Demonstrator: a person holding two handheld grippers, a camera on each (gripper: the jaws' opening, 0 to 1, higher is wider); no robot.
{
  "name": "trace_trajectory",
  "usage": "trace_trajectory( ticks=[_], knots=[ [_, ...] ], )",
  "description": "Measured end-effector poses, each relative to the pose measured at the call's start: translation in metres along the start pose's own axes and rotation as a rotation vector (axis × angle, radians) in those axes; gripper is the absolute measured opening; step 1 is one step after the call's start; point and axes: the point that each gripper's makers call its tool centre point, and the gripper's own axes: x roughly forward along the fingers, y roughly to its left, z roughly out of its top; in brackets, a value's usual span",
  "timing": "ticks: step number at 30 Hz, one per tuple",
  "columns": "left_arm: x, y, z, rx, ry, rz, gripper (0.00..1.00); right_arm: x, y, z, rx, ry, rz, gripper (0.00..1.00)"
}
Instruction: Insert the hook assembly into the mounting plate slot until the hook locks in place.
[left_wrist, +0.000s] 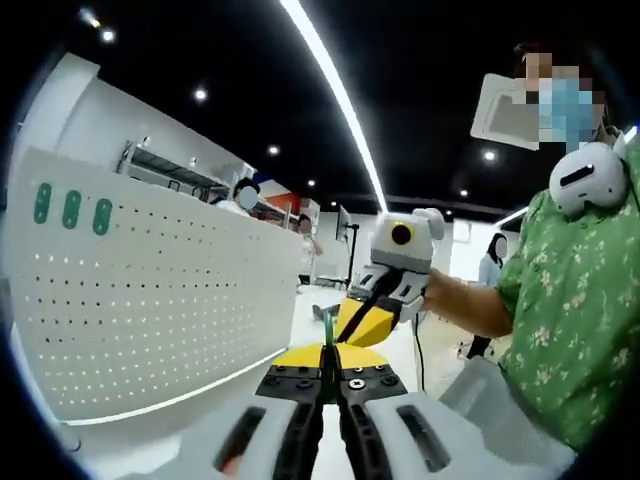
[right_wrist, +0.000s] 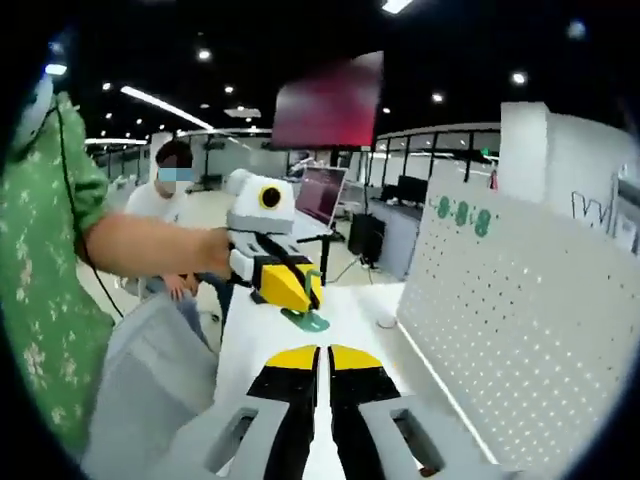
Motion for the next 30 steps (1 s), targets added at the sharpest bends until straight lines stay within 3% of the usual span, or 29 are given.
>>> trace_trajectory(
  ticks=[2,3,9,14,19,30],
  knots=[
    [0.001,-0.001,-0.002,0.024,0.012,0.003,0.03,0.000,0.000,0.002,0.056,-0.013,0.022,0.03],
    [0.001,-0.002,-0.003,0.032,0.017,0.003,0.03,0.000,0.001,0.003,0.135,-0.016,0.040,0.03],
    [0.003,-0.006,-0.003,0.079,0.020,0.003,0.03,-0.001,0.005,0.002,0.292,-0.016,0.106,0.04],
    [0.005,-0.009,0.002,0.111,0.008,-0.001,0.03,0.000,0.000,0.000,0.347,-0.013,0.104,0.05],
    [0.006,-0.011,0.002,0.142,0.017,0.007,0.03,0.002,0.001,-0.002,0.452,-0.017,0.133,0.08],
    [0.013,-0.019,0.001,0.234,0.052,0.003,0.03,0.005,-0.001,-0.006,0.583,-0.023,0.156,0.08]
  ],
)
